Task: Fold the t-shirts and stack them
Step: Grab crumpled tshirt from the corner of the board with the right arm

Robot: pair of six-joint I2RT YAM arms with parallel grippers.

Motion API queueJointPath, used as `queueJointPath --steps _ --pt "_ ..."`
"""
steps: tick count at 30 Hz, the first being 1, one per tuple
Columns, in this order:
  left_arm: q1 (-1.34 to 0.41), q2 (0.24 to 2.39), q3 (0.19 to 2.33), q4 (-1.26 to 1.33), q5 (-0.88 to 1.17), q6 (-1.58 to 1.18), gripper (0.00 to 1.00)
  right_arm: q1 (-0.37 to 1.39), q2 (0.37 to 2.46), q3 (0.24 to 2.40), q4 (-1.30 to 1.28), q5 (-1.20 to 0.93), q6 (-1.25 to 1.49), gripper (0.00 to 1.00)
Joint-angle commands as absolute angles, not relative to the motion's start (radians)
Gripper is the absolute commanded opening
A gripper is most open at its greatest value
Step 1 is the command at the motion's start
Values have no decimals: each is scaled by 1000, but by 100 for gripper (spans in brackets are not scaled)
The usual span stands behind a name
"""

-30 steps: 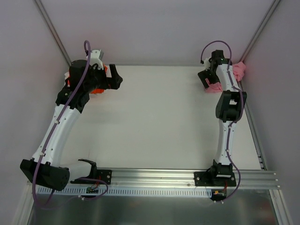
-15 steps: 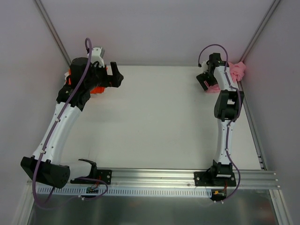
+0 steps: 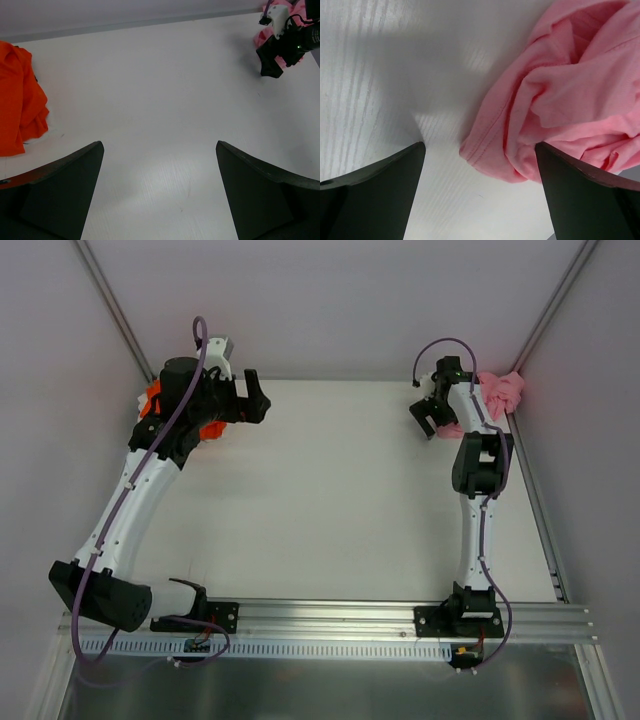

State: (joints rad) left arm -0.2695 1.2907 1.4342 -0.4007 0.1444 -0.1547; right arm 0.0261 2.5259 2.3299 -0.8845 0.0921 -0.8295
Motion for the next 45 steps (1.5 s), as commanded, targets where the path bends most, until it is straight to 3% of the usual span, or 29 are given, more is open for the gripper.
queueJointPath --steps 1,14,17,19,20,22,23,25,33,45 --pt "-282 1292 1482 -379 127 -130 99 29 2551 2353 -870 121 -851 99" --pt "-295 1282 1488 -410 92 -136 99 18 2602 2378 -765 273 -836 99" --pt "-296 1284 1483 -407 86 -141 99 11 2600 2376 -776 262 -834 91" --pt "-301 1285 1483 -402 86 -143 99 6 2600 2376 -784 256 -834 74" --pt "-302 1285 1482 -400 84 -143 99 3 2600 2378 -788 255 -833 57" --pt "-304 1289 1482 -397 84 -146 99 5 2597 2376 -798 252 -825 40" --pt "-304 1290 1482 -399 86 -146 99 5 2597 2375 -802 245 -821 23" --pt "-305 1296 1488 -397 92 -143 99 3 2595 2372 -808 244 -810 2" --pt "-310 1295 1490 -390 92 -140 99 -25 2488 2343 -863 111 -755 0" --pt "-311 1315 1388 -270 185 -127 99 77 1938 2143 -1003 -153 -652 0"
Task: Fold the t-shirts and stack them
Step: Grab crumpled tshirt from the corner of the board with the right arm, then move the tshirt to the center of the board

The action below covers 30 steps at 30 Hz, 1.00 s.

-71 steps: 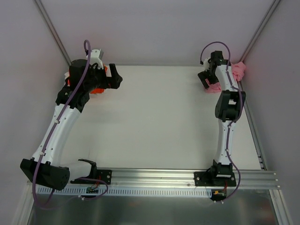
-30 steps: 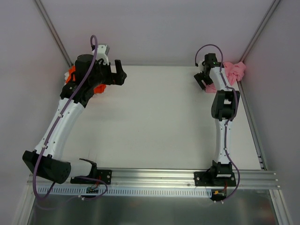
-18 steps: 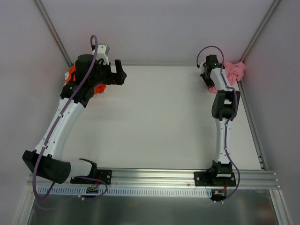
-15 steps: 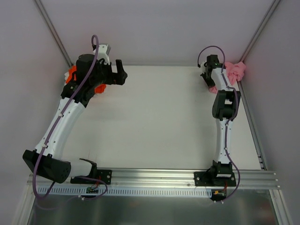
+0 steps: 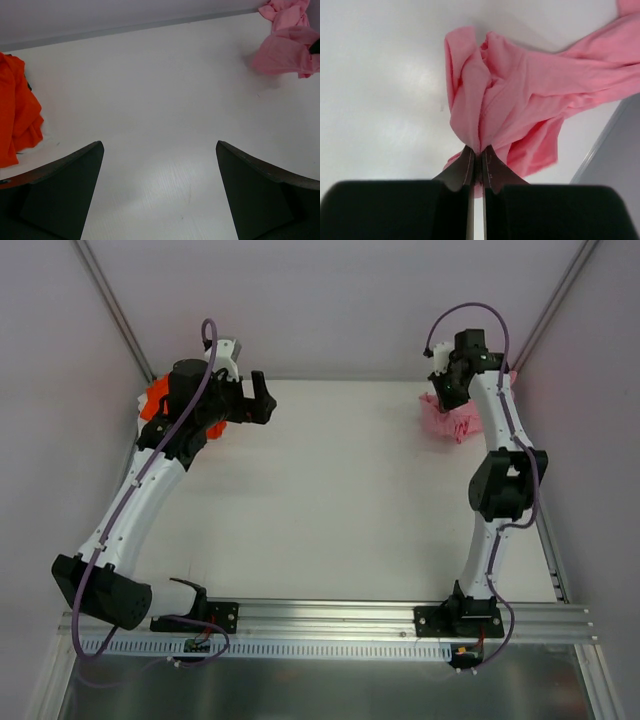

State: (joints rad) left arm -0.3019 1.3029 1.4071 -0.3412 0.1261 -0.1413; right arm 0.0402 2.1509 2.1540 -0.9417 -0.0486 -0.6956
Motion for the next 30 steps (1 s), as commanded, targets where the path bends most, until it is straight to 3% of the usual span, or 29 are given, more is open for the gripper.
queueJointPath --steps 1,7,13,24,30 --pt "-311 1322 1388 -273 193 -127 99 81 1906 2135 -1012 -166 -652 0" --pt "-311 1362 1359 -236 282 -114 99 143 1704 2135 -1098 -225 -693 0" --pt "-311 1414 1324 -137 376 -152 99 221 1632 2290 -1206 -215 -696 0" --pt "-342 1486 1310 -37 451 -206 99 429 1563 2496 -1223 -9 -776 0" --pt "-357 1488 1287 -12 459 -216 99 541 1529 2462 -1160 116 -874 0"
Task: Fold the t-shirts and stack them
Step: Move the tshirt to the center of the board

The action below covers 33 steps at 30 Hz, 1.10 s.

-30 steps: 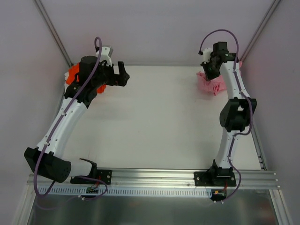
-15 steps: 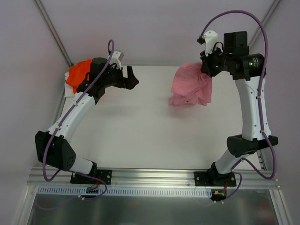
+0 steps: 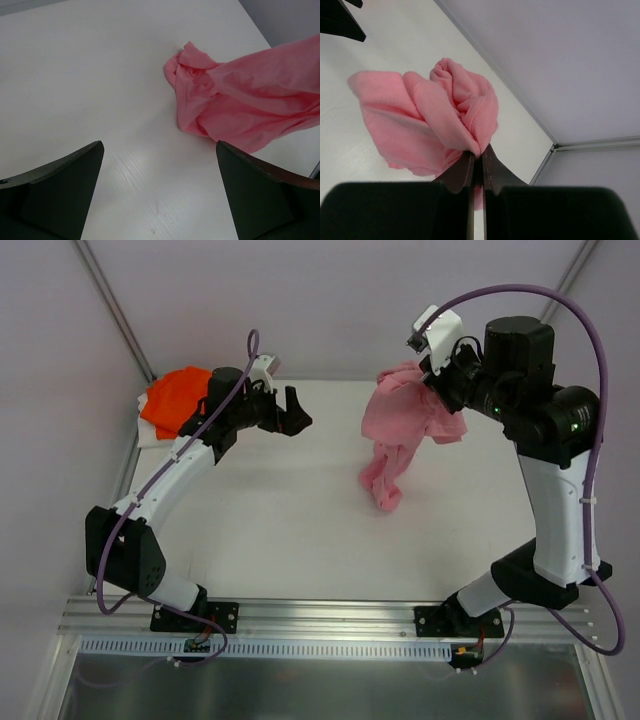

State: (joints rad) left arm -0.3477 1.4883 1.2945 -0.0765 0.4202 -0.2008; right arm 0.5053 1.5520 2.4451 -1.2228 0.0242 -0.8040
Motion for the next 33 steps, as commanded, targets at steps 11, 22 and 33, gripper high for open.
queueJointPath --steps 11,22,33 --pt "-385 1442 1289 -15 422 -206 99 679 1637 2483 -790 233 -999 0" --pt "-385 1397 1262 -28 400 -199 99 850 1681 2581 -588 284 -1069 0" --pt "-385 1408 1287 -49 406 -189 99 533 1346 2035 -658 382 -1046 0"
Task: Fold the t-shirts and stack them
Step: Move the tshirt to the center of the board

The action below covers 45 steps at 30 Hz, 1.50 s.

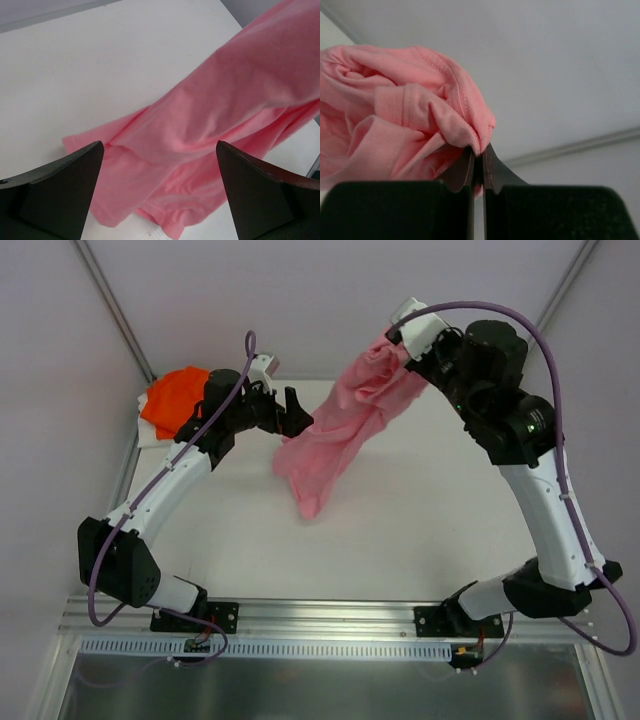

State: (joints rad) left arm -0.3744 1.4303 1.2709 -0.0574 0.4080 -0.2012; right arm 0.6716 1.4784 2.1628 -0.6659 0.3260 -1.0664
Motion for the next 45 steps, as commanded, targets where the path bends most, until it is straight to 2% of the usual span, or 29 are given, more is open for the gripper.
queueJointPath --steps 1,2,3,5,9,18,20,21,23,27,34,45 --pt "-387 1413 1285 -48 413 -189 99 500 1319 1978 -673 383 -1052 2" --pt "-385 1417 1285 -48 416 -190 99 476 1298 1914 -678 409 -1061 60" --pt "-385 1422 1287 -48 419 -195 99 431 1276 1788 -686 448 -1068 99" --pt "-390 1437 1305 -55 429 -195 99 358 1177 1607 -684 425 -1060 99" --pt "-400 1456 1338 -81 426 -187 99 261 1080 1433 -601 361 -996 100" --pt "-453 1584 1350 -166 440 -225 98 207 1095 1326 -626 255 -836 100" --pt "-453 1617 1348 -163 459 -248 88 203 1114 1267 -600 235 -838 99" --pt "-454 1656 1373 -175 450 -255 87 193 1129 1258 -597 220 -828 100" --pt "-454 1701 1417 -244 443 -246 88 169 1178 1272 -632 166 -802 100" --pt "-459 1788 1552 -368 364 -218 91 72 1418 1359 -718 80 -671 99" --pt "-459 1790 1578 -396 339 -202 91 -35 1667 1503 -756 31 -637 93" --pt "-459 1790 1572 -379 351 -215 92 -57 1796 1543 -810 58 -644 89"
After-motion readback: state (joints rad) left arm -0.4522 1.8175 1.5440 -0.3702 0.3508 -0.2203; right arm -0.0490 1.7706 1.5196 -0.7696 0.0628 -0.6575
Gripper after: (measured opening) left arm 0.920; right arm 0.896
